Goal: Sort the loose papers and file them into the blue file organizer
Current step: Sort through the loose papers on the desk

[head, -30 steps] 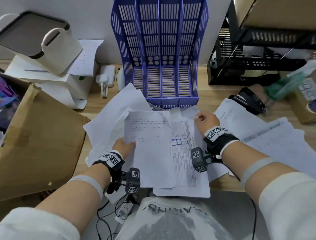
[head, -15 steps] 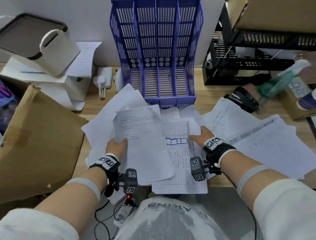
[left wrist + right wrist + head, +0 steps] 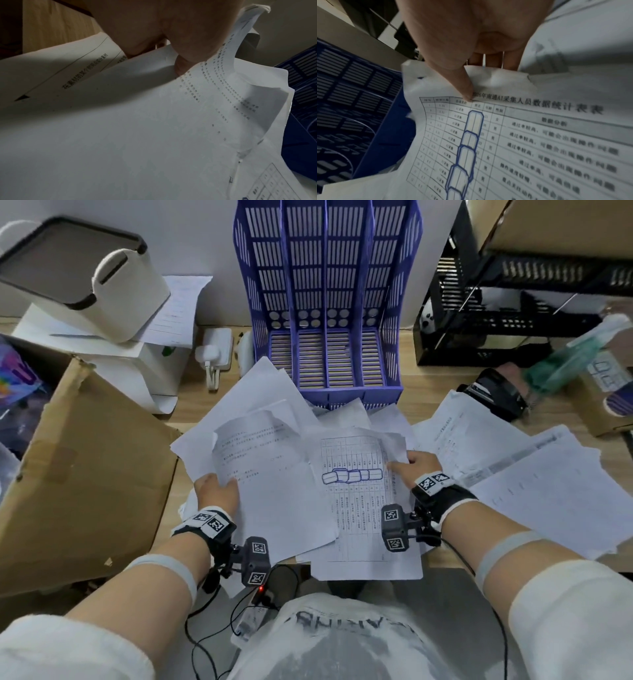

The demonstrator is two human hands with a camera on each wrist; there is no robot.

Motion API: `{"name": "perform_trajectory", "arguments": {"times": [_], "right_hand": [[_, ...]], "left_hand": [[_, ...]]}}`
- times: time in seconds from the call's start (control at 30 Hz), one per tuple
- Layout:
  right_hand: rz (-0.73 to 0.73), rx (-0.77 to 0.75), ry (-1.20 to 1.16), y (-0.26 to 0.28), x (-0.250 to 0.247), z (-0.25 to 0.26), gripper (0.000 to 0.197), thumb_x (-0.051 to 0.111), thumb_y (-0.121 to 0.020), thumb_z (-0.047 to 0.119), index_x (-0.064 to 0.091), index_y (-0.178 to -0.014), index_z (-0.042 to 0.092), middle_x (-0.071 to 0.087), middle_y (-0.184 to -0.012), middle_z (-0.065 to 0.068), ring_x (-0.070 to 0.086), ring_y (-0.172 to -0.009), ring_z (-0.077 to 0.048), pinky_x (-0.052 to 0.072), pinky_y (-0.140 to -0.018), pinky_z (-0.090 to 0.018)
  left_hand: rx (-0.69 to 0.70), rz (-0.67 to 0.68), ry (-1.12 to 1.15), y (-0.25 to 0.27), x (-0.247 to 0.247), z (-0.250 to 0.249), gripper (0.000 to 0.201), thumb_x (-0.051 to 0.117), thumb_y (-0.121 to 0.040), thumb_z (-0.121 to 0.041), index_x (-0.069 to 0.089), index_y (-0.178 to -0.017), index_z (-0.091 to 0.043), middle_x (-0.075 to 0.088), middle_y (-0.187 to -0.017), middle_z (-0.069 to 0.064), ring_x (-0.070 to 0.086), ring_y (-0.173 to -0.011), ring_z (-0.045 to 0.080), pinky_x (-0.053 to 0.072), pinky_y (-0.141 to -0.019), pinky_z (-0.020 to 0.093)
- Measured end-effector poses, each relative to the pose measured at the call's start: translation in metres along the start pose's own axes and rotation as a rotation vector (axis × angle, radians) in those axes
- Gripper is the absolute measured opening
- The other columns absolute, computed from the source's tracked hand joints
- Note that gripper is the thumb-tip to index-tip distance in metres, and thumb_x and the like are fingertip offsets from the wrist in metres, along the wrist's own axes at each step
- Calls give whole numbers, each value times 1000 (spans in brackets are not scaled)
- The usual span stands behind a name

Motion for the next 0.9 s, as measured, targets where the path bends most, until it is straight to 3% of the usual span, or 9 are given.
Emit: {"name": "perform_trajectory", "arguments": {"times": [0.13, 0.2, 0.27, 0.4, 0.47, 0.57, 0.67, 0.8, 0.9], "right_hand": [[-124, 24, -74, -1, -33, -2, 17, 68, -82, 21, 67, -66, 13, 55, -59, -3, 45, -55, -18, 32, -46, -22], [-185, 31, -104, -4, -50, -7, 25, 66, -82, 21, 63, -63, 5, 50, -58, -4, 40, -56, -19, 31, -50, -24], [-253, 36, -103, -7, -66, -12, 30, 63, -82, 20, 58, -68, -6, 45, -63, -9, 37, -61, -18, 30, -57, -26], [-369, 18, -157, -7, -98, -20, 21, 59, -84, 15, 51, -65, 10, 36, -66, -12, 31, -63, -19, 25, -59, -27], [-413, 58, -138, -7, -113, -26, 22, 56, -86, 17, 48, -67, 9, 35, -67, -14, 32, -65, -20, 25, -59, -27], [-448, 133, -120, -5, -135, -40, 25, 51, -88, 19, 56, -75, -2, 46, -71, -20, 39, -67, -23, 32, -63, -28], [-482, 193, -110, 1, -156, -56, 22, 46, -93, 20, 58, -83, 5, 55, -83, -18, 48, -76, -26, 35, -69, -30], [-556, 291, -134, 10, -177, -83, 24, 40, -97, 17, 55, -82, 6, 52, -84, -16, 46, -79, -27, 35, -72, -31], [-550, 371, -89, 16, -187, -101, 23, 39, -98, 12, 59, -97, 1, 57, -96, -19, 54, -90, -34, 34, -76, -31]], "left_hand": [[26, -7, -50, 2, 6, -7, 39, 52, -95, -16, 57, -124, 10, 46, -141, 28, 48, -127, 42, 40, -108, 45], [33, -21, -71, 5, 7, -11, 38, 51, -96, -13, 56, -124, 11, 44, -142, 29, 45, -130, 43, 38, -110, 45], [54, -22, -71, 8, 9, -17, 33, 47, -96, -9, 59, -117, 13, 47, -135, 33, 47, -125, 44, 39, -108, 43], [93, 48, -64, 16, 17, -30, 30, 41, -94, -9, 60, -111, 5, 56, -119, 33, 56, -105, 45, 46, -95, 43], [120, 84, -35, 20, 23, -36, 27, 41, -92, -7, 62, -105, 4, 62, -107, 29, 59, -96, 43, 47, -83, 41], [148, 120, -7, 29, 34, -47, 22, 42, -92, -8, 62, -99, -2, 64, -100, 25, 60, -93, 41, 47, -80, 40], [172, 164, 6, 38, 46, -58, 17, 42, -93, -9, 59, -95, -6, 62, -97, 22, 59, -89, 38, 48, -81, 43], [199, 216, -29, 47, 63, -69, 19, 40, -93, -8, 59, -93, -4, 60, -92, 22, 56, -83, 34, 42, -73, 37], [235, 232, -53, 55, 73, -77, 16, 40, -94, -7, 56, -90, -2, 59, -89, 21, 54, -81, 33, 40, -70, 37]]}}
Point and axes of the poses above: each hand's wrist, its own y-axis away from the middle knuckle, its own x-axis out of the palm, z = x × y, the point moved 3 cm from there along -y, towards the middle knuckle
